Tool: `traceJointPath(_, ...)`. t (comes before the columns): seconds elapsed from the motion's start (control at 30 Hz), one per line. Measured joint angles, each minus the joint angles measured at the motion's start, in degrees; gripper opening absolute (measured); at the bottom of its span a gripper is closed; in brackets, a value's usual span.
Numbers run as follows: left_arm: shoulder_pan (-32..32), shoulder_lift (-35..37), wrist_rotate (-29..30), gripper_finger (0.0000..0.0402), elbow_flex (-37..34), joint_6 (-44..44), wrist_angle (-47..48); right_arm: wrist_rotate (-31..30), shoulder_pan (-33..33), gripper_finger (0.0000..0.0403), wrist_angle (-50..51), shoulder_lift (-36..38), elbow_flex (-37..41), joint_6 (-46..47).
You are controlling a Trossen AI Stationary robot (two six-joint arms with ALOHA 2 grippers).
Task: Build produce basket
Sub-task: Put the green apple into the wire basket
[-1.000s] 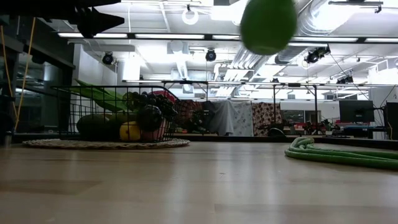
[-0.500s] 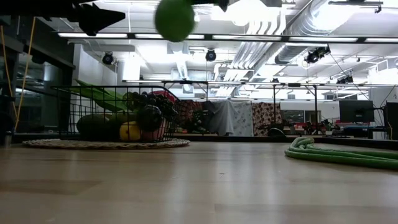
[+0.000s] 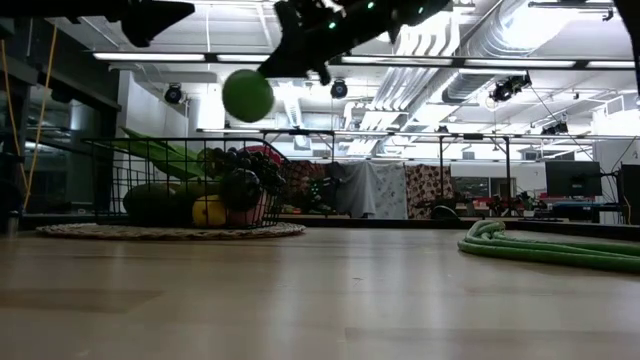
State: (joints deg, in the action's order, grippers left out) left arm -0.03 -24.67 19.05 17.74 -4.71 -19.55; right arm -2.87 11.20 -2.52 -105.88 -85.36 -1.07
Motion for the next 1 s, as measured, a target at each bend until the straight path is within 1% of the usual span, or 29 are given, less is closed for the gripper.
traceJointPath(0.1,0.0,0.7,0.3,0.0400,0.0,0.3,0.0,1.4,0.7,0.0000,-9.2,-3.8,0.0,1.4)
traceJointPath(0.17,0.0,0.9,-0.6,0.0400,0.0,1.1,0.0,3.4,0.9,0.0000,-13.7,-6.4,0.0,2.5)
traceJointPath(0.27,0.0,1.0,-0.9,0.0400,0.0,1.2,0.1,4.6,0.9,0.0000,-19.2,-9.6,0.0,3.7)
traceJointPath(0.37,0.0,1.0,-0.9,0.0400,0.0,1.5,0.4,5.1,0.8,0.0000,-24.0,-11.5,0.0,4.1)
traceJointPath(0.47,0.0,0.9,-0.9,0.0400,0.0,1.5,0.4,5.0,0.8,0.0000,-28.1,-13.2,0.0,6.5)
traceJointPath(0.67,0.0,0.9,-0.8,0.0400,0.0,1.5,0.1,8.8,0.2,0.0000,-35.0,-16.0,0.0,10.1)
traceJointPath(0.73,0.0,0.9,-0.6,0.0400,0.0,1.5,0.0,8.4,-0.4,0.0000,-35.8,-17.2,0.0,10.0)
traceJointPath(0.9,0.0,0.9,-0.4,0.0400,0.0,1.7,0.0,0.4,-0.8,0.0001,-36.3,-19.2,0.0,9.8)
traceJointPath(0.93,0.0,0.9,-0.4,0.0400,0.0,1.7,0.0,-0.5,-0.7,0.0001,-36.3,-19.5,0.0,9.9)
traceJointPath(1.0,0.0,0.9,-0.4,0.0400,0.0,1.7,0.0,-0.2,-0.5,0.0001,-36.0,-20.0,0.0,10.1)
